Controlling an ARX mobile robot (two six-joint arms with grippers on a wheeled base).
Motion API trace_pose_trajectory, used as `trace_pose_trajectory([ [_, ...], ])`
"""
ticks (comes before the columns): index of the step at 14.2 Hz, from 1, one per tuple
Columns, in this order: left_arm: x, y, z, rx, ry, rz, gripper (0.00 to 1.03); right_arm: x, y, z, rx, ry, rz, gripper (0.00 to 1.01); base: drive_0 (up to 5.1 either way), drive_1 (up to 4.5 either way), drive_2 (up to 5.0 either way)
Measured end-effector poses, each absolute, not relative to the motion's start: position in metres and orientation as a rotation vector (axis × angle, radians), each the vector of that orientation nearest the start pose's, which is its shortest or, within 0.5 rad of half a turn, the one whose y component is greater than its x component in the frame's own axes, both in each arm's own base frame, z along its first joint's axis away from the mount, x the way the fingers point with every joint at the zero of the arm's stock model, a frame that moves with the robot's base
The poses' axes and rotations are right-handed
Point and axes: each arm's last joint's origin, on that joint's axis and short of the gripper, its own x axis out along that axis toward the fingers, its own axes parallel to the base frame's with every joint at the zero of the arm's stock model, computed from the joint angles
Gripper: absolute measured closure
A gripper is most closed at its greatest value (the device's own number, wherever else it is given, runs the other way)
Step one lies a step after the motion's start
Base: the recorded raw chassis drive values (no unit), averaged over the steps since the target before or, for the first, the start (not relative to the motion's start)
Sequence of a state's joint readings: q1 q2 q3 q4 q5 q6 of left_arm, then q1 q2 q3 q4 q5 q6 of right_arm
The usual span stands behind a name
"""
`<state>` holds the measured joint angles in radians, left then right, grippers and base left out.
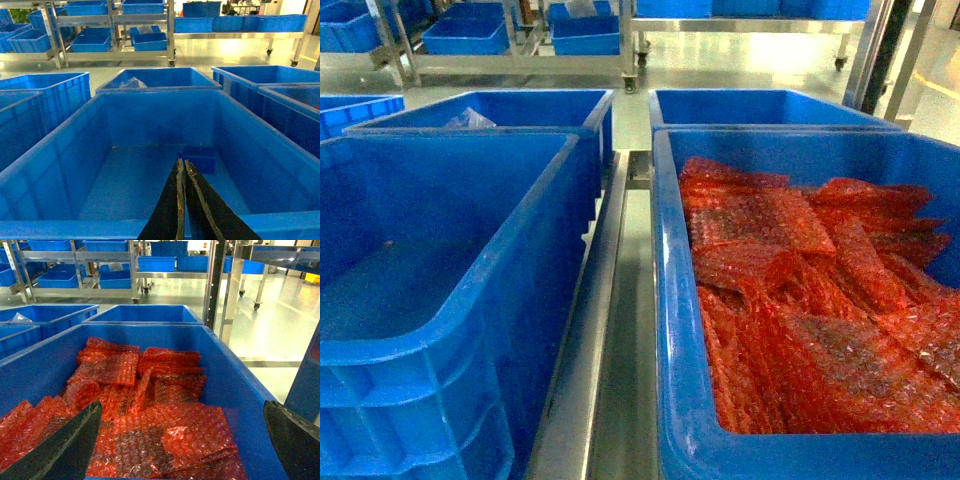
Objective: Pick blue part to blue bin on bottom shelf
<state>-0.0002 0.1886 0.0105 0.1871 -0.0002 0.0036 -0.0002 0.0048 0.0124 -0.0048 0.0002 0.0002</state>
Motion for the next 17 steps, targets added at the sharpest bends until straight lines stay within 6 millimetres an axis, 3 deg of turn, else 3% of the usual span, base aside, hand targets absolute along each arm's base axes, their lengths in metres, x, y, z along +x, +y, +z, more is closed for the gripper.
trace_pose_trajectory([
  [2,0.0991,-0.0001,0.1631,0.004,0.038,-0.002,1.01,0.0972,0.0,0.1668,0.0,-0.002,-0.001,0.03,0.0,0.0,0.0],
  [3,0.0973,0.0001,0.1697,0.003,-0.019,0.004,1.01,0.0972,0.0,0.1669,0.0,-0.003,0.0,0.03,0.0,0.0,0.0],
  [9,0.0977,0.0,0.166,0.002,0.003,0.0,0.99,0.0972,0.0,0.1669,0.0,-0.002,0.0,0.03,0.0,0.0,0.0],
  [12,0.0977,0.0,0.166,0.002,0.003,0.0,0.72,0.0972,0.0,0.1669,0.0,-0.002,0.0,0.03,0.0,0.0,0.0],
  [17,0.0977,0.0,0.166,0.002,0.003,0.0,0.08,0.0972,0.0,0.1669,0.0,-0.003,0.0,0.03,0.0,0.0,0.0],
])
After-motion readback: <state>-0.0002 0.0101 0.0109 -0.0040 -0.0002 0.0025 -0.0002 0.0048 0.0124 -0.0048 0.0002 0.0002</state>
